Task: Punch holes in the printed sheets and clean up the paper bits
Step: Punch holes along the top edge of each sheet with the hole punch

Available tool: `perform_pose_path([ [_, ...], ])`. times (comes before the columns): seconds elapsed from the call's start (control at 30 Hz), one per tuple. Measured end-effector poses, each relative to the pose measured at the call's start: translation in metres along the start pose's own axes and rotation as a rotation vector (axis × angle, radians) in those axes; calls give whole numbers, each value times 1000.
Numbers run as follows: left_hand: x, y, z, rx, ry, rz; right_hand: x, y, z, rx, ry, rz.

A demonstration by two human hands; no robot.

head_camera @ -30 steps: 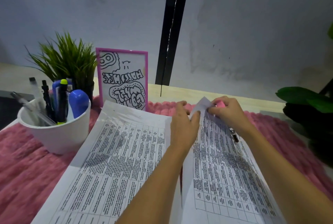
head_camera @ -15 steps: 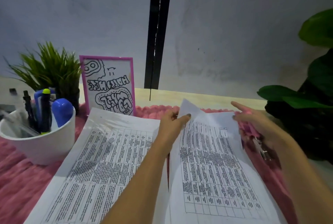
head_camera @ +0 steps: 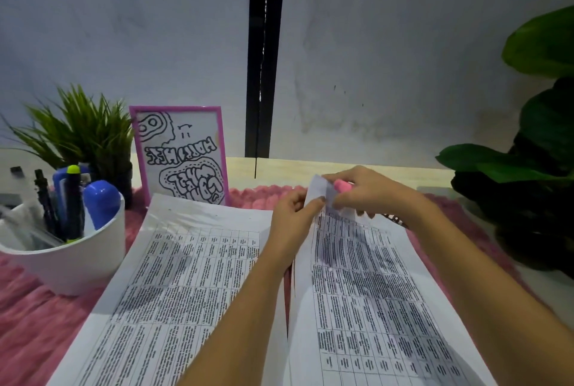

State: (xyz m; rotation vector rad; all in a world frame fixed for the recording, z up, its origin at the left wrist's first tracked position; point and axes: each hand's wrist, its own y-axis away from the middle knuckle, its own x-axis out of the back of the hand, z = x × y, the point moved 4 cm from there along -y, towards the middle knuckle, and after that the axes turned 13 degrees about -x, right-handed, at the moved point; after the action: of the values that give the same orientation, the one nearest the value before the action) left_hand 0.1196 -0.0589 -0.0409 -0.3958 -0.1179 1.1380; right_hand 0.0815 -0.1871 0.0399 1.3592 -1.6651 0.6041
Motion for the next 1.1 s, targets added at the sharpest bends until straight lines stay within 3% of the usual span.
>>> perform_pose_path([
  [0.23, 3, -2, -7, -13, -1, 65, -14, -1, -2, -27, -26, -120],
  [0.43, 9, -3, -7, 23, 115, 196, -8, 2, 12, -46, -163, -46],
  [0.63, 11, -2, -7, 46, 80, 259, -13, 6, 2, 112, -162, 13],
  [0.8, 10, 3, 8, -139, -186, 351, -18, 1, 4, 104, -135, 54],
  [0.9, 7, 5, 16, -265, -211, 370, -20, 0, 3, 94, -124, 66],
  [1.1, 12, 1, 9, -255, -156, 362, -20, 2, 1, 98, -93, 75],
])
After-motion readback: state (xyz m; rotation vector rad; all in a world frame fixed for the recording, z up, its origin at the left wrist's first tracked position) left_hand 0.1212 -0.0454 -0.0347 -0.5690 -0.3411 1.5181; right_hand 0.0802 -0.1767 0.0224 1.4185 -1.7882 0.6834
